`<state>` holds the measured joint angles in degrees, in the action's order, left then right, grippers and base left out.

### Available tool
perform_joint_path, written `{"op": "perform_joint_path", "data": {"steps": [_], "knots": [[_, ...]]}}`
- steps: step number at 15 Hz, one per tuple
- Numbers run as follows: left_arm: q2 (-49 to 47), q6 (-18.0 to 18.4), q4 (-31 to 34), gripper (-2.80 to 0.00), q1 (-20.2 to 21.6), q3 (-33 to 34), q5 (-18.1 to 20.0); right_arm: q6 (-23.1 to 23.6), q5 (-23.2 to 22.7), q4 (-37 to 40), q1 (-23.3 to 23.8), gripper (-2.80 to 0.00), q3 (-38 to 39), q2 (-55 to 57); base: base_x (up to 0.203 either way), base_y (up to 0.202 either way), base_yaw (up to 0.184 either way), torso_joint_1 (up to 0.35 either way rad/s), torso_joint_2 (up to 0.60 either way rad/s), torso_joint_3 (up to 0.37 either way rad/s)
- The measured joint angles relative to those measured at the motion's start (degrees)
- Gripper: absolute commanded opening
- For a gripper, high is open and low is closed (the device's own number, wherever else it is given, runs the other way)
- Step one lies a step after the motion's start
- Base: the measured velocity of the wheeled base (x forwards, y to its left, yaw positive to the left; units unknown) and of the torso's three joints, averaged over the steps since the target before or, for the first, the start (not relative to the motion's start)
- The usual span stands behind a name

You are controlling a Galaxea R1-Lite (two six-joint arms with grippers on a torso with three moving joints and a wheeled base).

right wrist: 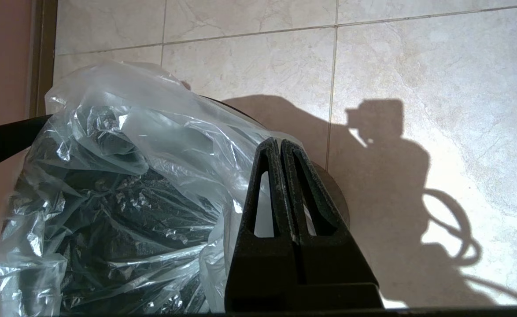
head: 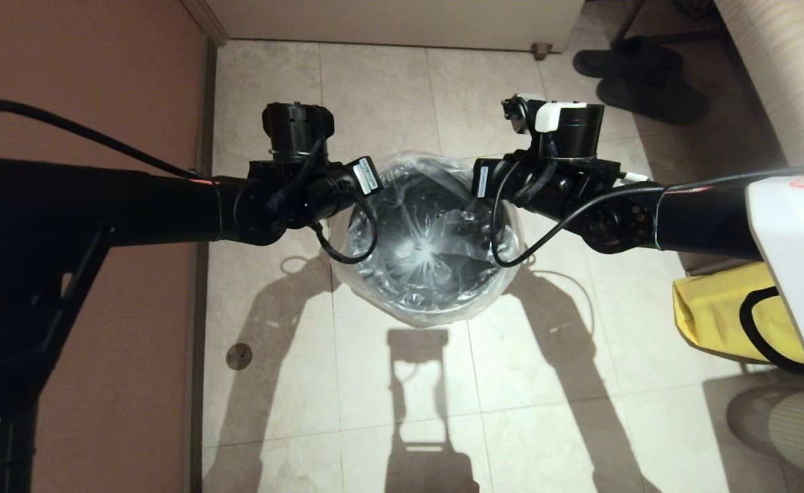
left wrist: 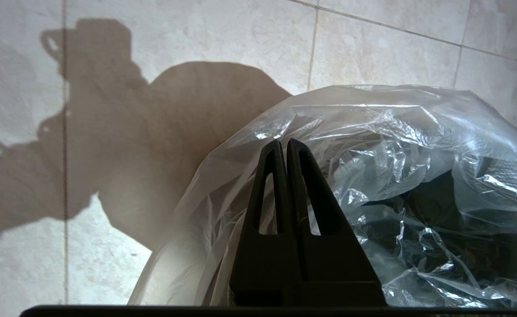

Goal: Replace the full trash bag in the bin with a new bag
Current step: Put the new garbage bag on the trash can

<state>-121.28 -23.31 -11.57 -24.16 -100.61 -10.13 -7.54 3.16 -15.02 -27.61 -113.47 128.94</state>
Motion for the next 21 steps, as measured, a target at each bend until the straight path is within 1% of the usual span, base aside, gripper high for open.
{"op": "perform_joint_path", "data": {"steps": [3,6,11,13,15,21], "knots": [[-0.1,0.0,0.1,-2.80,-0.1,-0.3,0.1,0.0,0.0,-0.2,0.7,-2.80,0.0,0.5,0.000,0.000,0.000,0.000,0.00,0.000],[-0.1,0.0,0.2,-2.80,-0.3,-0.5,0.1,0.0,0.0,-2.9,1.6,-2.80,0.0,1.5,0.000,0.000,0.000,0.000,0.00,0.000],[0.1,0.1,0.2,-2.80,0.0,-0.8,0.0,-0.1,0.1,-3.2,2.9,-2.80,0.0,2.9,0.000,0.000,0.000,0.000,0.00,0.000],[0.3,0.1,0.2,-2.80,0.5,-0.8,0.0,-0.5,0.6,-3.7,3.2,-2.80,0.1,3.0,0.000,0.000,0.000,0.000,0.00,0.000],[0.3,0.0,0.3,-2.80,0.9,-0.4,0.0,-0.7,1.8,-5.8,3.3,-2.80,0.2,2.6,0.000,0.000,0.000,0.000,0.00,0.000],[-0.2,0.0,0.2,-2.80,1.3,0.8,0.0,-0.7,3.0,-5.8,3.4,-2.80,1.0,4.1,0.000,0.000,0.000,0.000,0.00,0.000]]}}
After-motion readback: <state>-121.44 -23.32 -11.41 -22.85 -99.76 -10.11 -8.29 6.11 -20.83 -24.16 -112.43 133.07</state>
